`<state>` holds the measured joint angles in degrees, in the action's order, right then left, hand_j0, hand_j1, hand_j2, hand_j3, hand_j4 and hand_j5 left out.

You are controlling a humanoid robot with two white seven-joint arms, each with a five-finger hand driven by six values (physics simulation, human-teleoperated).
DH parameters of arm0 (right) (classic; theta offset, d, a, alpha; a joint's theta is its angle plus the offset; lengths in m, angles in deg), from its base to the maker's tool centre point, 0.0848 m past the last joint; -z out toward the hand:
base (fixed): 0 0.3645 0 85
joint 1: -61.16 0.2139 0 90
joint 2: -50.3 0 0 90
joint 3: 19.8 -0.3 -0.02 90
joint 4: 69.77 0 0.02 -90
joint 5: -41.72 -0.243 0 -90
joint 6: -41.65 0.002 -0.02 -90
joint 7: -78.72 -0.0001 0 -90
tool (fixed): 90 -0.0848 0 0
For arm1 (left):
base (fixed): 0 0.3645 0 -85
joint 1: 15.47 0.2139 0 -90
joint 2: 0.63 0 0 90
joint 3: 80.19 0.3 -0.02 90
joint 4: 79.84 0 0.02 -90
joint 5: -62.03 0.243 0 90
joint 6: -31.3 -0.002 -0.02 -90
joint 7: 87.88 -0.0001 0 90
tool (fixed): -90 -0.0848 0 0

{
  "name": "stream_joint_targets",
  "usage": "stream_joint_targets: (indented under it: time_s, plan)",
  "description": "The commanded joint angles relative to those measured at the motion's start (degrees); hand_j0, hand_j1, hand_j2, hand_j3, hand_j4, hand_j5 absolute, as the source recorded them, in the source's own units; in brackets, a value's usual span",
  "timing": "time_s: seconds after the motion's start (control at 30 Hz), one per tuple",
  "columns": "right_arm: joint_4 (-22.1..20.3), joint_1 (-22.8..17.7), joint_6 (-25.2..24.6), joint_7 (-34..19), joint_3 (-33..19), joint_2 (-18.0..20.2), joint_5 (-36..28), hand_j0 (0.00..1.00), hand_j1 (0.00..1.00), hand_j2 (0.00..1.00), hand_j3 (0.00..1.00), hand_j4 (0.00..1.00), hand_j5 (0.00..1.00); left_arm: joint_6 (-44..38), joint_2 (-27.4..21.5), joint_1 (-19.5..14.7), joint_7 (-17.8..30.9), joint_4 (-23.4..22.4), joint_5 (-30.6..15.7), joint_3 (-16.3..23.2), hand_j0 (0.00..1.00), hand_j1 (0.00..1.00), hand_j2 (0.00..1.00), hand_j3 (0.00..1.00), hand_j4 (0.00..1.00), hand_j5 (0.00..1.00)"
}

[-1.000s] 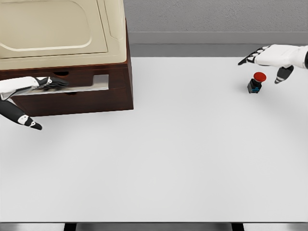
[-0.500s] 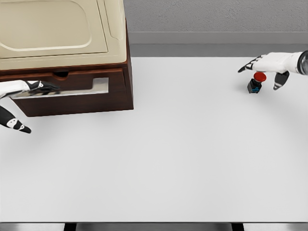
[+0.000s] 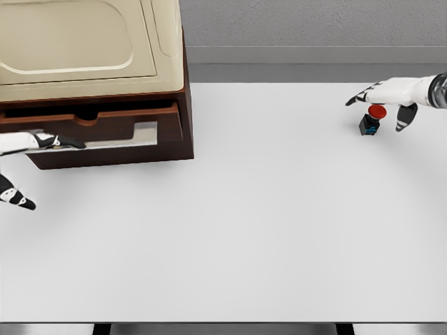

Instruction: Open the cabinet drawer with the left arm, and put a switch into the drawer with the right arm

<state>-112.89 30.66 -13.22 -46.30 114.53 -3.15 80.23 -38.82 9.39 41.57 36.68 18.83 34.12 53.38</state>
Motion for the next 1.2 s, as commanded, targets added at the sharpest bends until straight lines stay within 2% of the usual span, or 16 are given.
stream_joint_targets:
  time_s: [0.0, 0.73, 0.97, 1.07, 1.17]
  plan:
    - [0.6, 0.0, -0.1, 0.0, -0.1, -0.1, -0.1, 1.0, 1.0, 1.0, 1.0, 1.0, 1.0, 2.1, -0.8, 0.0, 0.4, 1.3, -2.2, 1.3, 1.0, 1.0, 1.0, 1.0, 1.0, 1.0]
    - [3.4, 0.8, -0.1, 0.0, -0.2, -1.6, 1.5, 1.0, 1.0, 1.0, 1.0, 1.0, 1.0, 15.1, -8.3, 0.0, 0.4, 2.3, -5.3, 7.0, 1.0, 1.0, 1.0, 1.0, 1.0, 1.0]
    - [3.6, 1.1, -0.1, 0.0, -0.2, -2.2, 1.5, 1.0, 1.0, 1.0, 1.0, 1.0, 1.0, 15.1, -9.6, 0.0, 0.4, 2.3, -5.7, 8.7, 1.0, 1.0, 1.0, 1.0, 1.0, 1.0]
    - [5.9, 1.9, -0.1, 0.0, -0.2, -3.2, 2.6, 1.0, 1.0, 1.0, 1.0, 1.0, 1.0, 15.1, -9.7, 0.0, 0.4, 2.3, -5.8, 8.7, 1.0, 1.0, 1.0, 1.0, 1.0, 1.0]
    - [5.9, 2.0, -0.1, 0.0, -0.2, -3.2, 2.6, 1.0, 1.0, 1.0, 1.0, 1.0, 1.0, 15.1, -10.1, 0.0, 0.4, 2.3, -5.9, 8.8, 1.0, 1.0, 1.0, 1.0, 1.0, 1.0]
